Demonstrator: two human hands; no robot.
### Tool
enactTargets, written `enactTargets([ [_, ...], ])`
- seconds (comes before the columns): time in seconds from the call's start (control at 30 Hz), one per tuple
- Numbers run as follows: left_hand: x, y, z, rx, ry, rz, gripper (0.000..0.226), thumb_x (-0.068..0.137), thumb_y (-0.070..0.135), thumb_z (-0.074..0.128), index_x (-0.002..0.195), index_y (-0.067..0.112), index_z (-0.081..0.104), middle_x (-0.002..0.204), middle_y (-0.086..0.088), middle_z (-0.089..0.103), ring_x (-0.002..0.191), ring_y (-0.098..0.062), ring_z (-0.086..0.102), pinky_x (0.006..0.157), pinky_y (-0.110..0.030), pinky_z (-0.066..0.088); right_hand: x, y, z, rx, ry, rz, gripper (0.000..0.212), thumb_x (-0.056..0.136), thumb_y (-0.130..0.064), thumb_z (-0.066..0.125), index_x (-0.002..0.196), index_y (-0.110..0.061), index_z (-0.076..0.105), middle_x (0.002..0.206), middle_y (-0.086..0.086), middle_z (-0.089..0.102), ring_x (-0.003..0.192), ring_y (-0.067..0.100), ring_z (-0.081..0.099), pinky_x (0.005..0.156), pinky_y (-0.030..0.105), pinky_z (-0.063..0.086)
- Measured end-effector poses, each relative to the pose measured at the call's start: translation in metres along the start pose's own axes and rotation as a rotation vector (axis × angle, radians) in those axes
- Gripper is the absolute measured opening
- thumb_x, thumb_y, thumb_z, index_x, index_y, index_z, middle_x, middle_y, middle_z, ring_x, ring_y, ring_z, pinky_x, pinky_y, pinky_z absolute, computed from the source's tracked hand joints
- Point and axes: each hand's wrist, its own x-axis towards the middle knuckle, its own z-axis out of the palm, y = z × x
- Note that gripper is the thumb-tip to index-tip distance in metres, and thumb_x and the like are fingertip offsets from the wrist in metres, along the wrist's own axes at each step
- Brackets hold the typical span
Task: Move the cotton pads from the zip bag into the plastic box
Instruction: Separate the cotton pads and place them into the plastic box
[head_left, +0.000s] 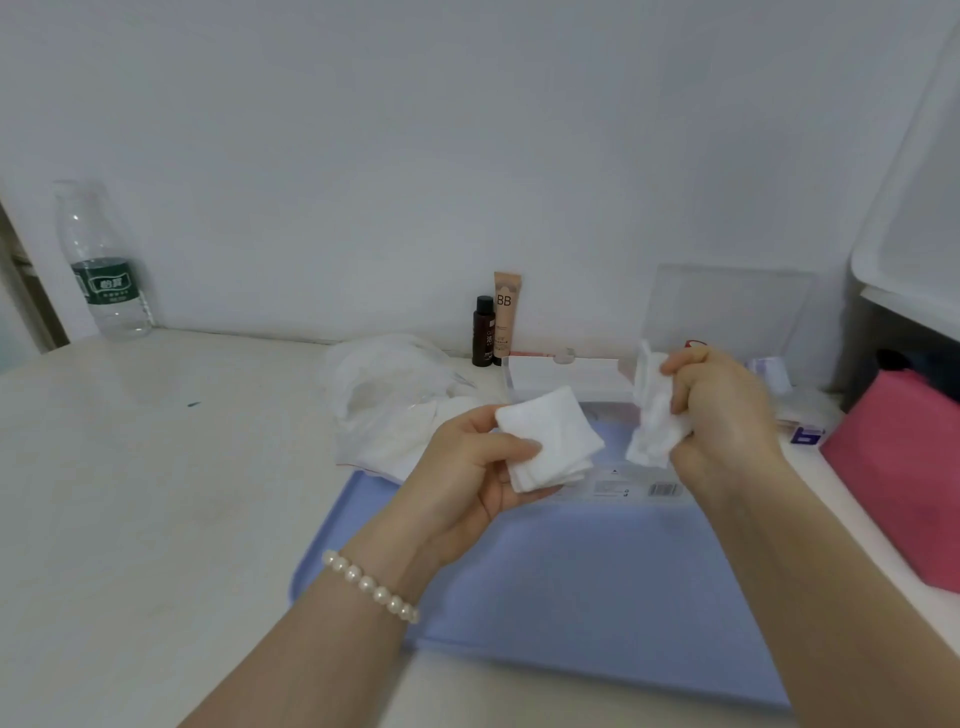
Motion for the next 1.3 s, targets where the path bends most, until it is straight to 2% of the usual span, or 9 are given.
enactTargets([
  [0.13, 0.001, 0.004, -0.003, -0.019, 0.017, 0.019, 0.028, 0.082, -0.016, 0.042, 0.095, 0.001, 0.061, 0.085, -0.013, 0.07, 0.077, -0.029, 0.068, 0.069, -0.04, 0.057, -0.013, -0.002, 0.001, -0.183, -0.331, 0.077, 0.038, 0.08, -0.01, 0.046, 0.047, -0.015, 0.063, 0.049, -0.002, 0.045, 0.043, 0.014, 0.038, 0.047, 0.02, 0.028],
  [0.23, 0.002, 0.005, -0.004, -0.001, 0.033, 0.032, 0.029, 0.082, -0.014, 0.044, 0.104, -0.002, 0.059, 0.093, -0.016, 0.069, 0.079, -0.028, 0.069, 0.07, -0.039, 0.058, -0.023, 0.0, 0.004, -0.386, -0.559, 0.009, 0.023, 0.08, -0.026, 0.069, 0.059, -0.017, 0.065, 0.047, -0.003, 0.051, 0.04, 0.009, 0.044, 0.042, 0.019, 0.033],
  [0.37, 0.003, 0.004, -0.004, -0.029, 0.04, 0.016, 0.031, 0.083, -0.009, 0.047, 0.112, -0.005, 0.058, 0.096, -0.017, 0.07, 0.084, -0.029, 0.069, 0.073, -0.037, 0.057, -0.025, 0.005, 0.011, -0.38, -0.459, -0.165, 0.016, 0.065, -0.005, 0.081, 0.063, -0.012, 0.067, 0.063, 0.001, 0.062, 0.047, 0.004, 0.053, 0.044, 0.013, 0.042],
  [0.53, 0.002, 0.0, 0.0, -0.264, 0.023, -0.077, 0.046, 0.072, 0.02, 0.059, 0.113, -0.001, 0.06, 0.104, -0.018, 0.069, 0.093, -0.03, 0.066, 0.079, -0.038, 0.055, -0.024, 0.009, 0.011, -0.339, -0.375, -0.32, 0.025, 0.063, -0.004, 0.082, 0.056, -0.018, 0.063, 0.044, -0.011, 0.054, 0.041, 0.007, 0.046, 0.041, 0.014, 0.038],
  [0.7, 0.004, -0.005, 0.001, -0.396, 0.062, -0.133, 0.039, 0.084, 0.022, 0.054, 0.114, -0.002, 0.059, 0.111, -0.018, 0.068, 0.103, -0.031, 0.064, 0.081, -0.044, 0.053, -0.02, 0.012, 0.013, -0.328, -0.406, -0.437, 0.021, 0.067, -0.001, 0.078, 0.06, -0.017, 0.065, 0.051, -0.016, 0.062, 0.049, -0.004, 0.054, 0.052, 0.009, 0.044],
  [0.87, 0.006, -0.006, -0.001, -0.292, 0.087, -0.111, 0.028, 0.095, 0.026, 0.047, 0.105, 0.005, 0.062, 0.098, -0.011, 0.072, 0.091, -0.028, 0.067, 0.076, -0.041, 0.055, -0.009, 0.002, 0.0, -0.16, -0.404, -0.28, 0.02, 0.071, 0.0, 0.071, 0.063, -0.018, 0.068, 0.055, -0.009, 0.067, 0.05, 0.001, 0.06, 0.049, 0.015, 0.048],
  [0.97, 0.006, -0.007, -0.001, -0.117, 0.117, -0.105, 0.026, 0.096, 0.028, 0.047, 0.099, 0.007, 0.062, 0.095, -0.012, 0.072, 0.092, -0.03, 0.068, 0.07, -0.041, 0.057, -0.006, -0.009, -0.014, -0.078, -0.549, -0.117, 0.005, 0.063, -0.014, 0.068, 0.061, -0.017, 0.072, 0.047, -0.002, 0.061, 0.039, 0.008, 0.053, 0.041, 0.016, 0.043],
  [1.07, 0.005, -0.008, -0.001, 0.055, 0.089, -0.137, 0.033, 0.096, 0.036, 0.045, 0.104, 0.009, 0.063, 0.109, -0.015, 0.069, 0.1, -0.034, 0.066, 0.064, -0.038, 0.06, -0.009, -0.014, -0.019, -0.225, -0.706, -0.122, 0.005, 0.064, -0.013, 0.066, 0.063, -0.014, 0.071, 0.034, 0.0, 0.043, 0.028, 0.008, 0.03, 0.037, 0.015, 0.026],
  [1.3, 0.005, -0.01, -0.001, 0.121, 0.003, -0.212, 0.054, 0.086, 0.051, 0.047, 0.116, 0.009, 0.062, 0.109, -0.015, 0.069, 0.099, -0.035, 0.066, 0.067, -0.038, 0.058, -0.019, -0.009, -0.007, -0.51, -0.755, -0.231, 0.01, 0.081, -0.002, 0.065, 0.074, -0.009, 0.069, 0.039, -0.007, 0.051, 0.032, 0.008, 0.026, 0.039, 0.018, 0.022],
])
